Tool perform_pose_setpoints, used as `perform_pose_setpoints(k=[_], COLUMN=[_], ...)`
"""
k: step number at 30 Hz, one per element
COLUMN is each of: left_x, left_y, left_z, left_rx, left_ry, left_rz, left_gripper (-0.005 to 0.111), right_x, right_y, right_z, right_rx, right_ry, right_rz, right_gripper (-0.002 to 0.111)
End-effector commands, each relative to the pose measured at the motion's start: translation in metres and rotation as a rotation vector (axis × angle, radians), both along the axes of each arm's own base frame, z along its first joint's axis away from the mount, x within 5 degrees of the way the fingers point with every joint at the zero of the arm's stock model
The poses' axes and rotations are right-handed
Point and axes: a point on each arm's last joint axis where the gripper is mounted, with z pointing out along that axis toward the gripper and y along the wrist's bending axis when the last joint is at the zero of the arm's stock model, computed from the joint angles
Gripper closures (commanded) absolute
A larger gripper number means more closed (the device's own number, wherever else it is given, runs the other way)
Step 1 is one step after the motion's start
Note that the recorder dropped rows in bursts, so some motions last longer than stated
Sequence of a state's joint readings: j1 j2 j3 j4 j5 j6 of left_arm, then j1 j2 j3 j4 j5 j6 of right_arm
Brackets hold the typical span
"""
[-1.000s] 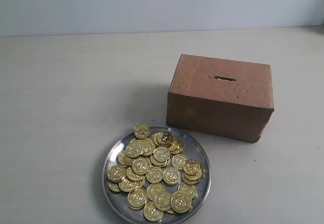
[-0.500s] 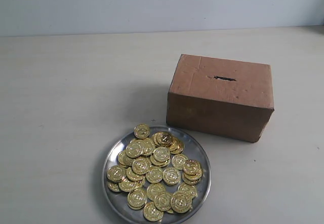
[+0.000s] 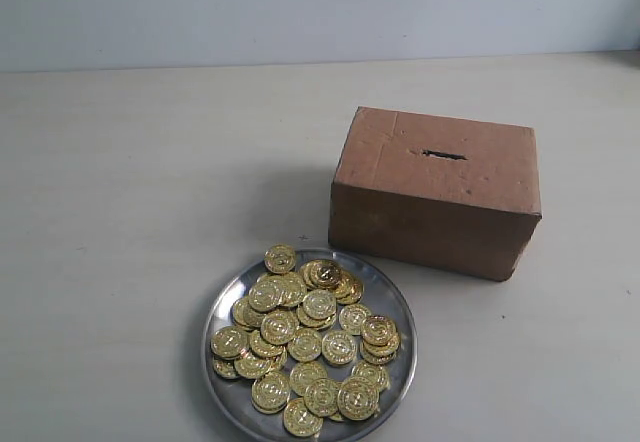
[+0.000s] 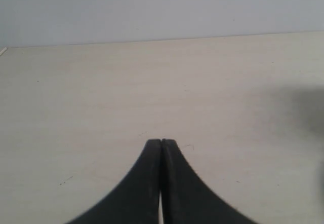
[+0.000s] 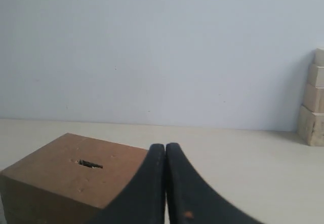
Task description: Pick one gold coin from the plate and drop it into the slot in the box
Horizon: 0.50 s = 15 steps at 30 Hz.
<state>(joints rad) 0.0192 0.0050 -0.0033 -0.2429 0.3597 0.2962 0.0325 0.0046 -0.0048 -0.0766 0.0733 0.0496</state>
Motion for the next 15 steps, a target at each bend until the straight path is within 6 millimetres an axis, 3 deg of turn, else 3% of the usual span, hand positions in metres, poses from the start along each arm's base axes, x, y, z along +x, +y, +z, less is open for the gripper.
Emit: perform_pose_setpoints(k=[1,5,9,13,15], left_x=[0.0,0.0,0.0,0.0,0.0], left_y=[0.0,0.0,0.0,0.0,0.0], left_z=[-0.001,-0.001,-0.001,-0.001,-0.001], left_rx=[-0.009,-0.009,-0.009,-0.009,-0.009], left_ry=[-0.005,-0.005,-0.005,-0.005,-0.005], left_rz=[0.006,0.006,0.006,0.006,0.006], left_gripper=[0.107,0.107,0.107,0.107,0.107], right_x=[0.0,-0.002,-0.003,-0.003,-0.006], right_y=[0.0,0.001,-0.001,-0.002,0.001], right_z=[0.004,0.017,0.018,0.021,0.035], right_rx=[0.004,0.044,0.408,0.619,0.559], right_ry=[-0.064,-0.197,-0.206,-0.235,-0.231], right_rz=[-0.001,0.012,0.037,0.069,0.099], right_gripper=[0.108,0.108,0.108,0.108,0.108])
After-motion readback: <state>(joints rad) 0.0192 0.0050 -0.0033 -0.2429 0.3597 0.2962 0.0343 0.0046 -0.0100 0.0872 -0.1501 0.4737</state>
